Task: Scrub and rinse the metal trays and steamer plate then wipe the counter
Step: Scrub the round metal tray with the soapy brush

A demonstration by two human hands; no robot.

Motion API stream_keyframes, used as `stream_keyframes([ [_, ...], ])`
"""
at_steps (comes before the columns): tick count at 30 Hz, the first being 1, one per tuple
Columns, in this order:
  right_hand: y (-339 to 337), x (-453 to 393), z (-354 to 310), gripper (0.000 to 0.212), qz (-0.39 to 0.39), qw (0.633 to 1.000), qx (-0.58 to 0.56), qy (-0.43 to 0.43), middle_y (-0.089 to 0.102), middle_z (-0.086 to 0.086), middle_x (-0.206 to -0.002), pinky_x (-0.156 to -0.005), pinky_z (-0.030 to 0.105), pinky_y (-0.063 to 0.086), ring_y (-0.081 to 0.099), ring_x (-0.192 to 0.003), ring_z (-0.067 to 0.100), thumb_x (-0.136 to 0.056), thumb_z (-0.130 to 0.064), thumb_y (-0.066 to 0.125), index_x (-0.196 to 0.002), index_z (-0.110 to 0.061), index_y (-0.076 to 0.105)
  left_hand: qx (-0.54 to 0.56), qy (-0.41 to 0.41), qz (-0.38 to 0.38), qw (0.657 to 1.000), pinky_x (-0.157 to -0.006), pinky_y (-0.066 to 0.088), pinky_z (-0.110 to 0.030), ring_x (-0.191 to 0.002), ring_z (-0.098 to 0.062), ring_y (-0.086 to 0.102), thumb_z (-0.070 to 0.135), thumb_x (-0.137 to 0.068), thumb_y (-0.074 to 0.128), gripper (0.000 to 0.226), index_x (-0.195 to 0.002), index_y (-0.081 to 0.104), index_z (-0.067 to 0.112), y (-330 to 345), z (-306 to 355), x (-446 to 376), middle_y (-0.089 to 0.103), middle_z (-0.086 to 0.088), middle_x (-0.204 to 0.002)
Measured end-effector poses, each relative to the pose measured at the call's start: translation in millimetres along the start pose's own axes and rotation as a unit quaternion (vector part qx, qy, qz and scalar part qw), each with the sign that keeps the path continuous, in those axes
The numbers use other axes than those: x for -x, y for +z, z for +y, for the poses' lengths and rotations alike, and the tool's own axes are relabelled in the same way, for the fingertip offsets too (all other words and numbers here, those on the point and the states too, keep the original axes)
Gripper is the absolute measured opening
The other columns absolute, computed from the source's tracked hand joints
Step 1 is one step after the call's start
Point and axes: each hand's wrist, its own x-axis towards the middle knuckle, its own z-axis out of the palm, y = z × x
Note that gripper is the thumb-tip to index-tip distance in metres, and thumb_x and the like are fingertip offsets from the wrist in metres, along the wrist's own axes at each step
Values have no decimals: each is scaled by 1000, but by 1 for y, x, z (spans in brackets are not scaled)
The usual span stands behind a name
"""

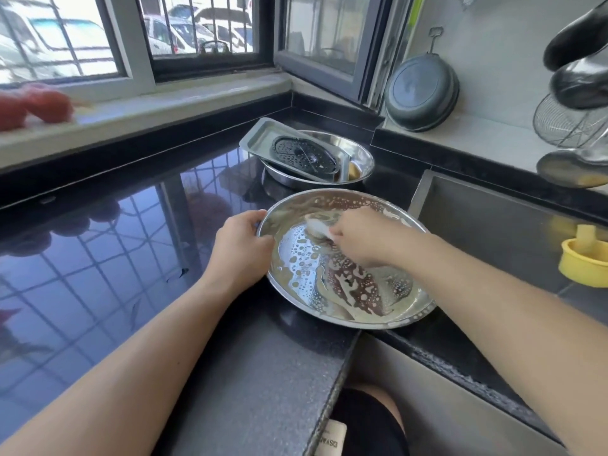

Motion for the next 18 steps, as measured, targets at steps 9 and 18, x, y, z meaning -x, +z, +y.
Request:
stream_keyframes([
  [9, -23, 1, 23, 8, 18, 990, 109, 89, 38, 2, -74, -71, 37, 47, 52, -79, 29, -92, -8, 46, -93, -13, 51, 0, 1, -10, 1000, -78, 59, -26, -84, -1, 71, 9, -85, 58, 32, -98, 79, 30, 0, 1, 0, 76, 19, -83],
  [18, 0, -16, -20, 25, 32, 990, 54, -123, 66, 6, -105, -70, 35, 50, 59, -79, 24, -101, -21, 49, -114, -31, 67, 7, 6, 3, 1000, -81, 59, -31, -88, -11, 73, 14, -101, 52, 29, -92, 75, 30, -1, -3, -2, 78, 10, -88],
])
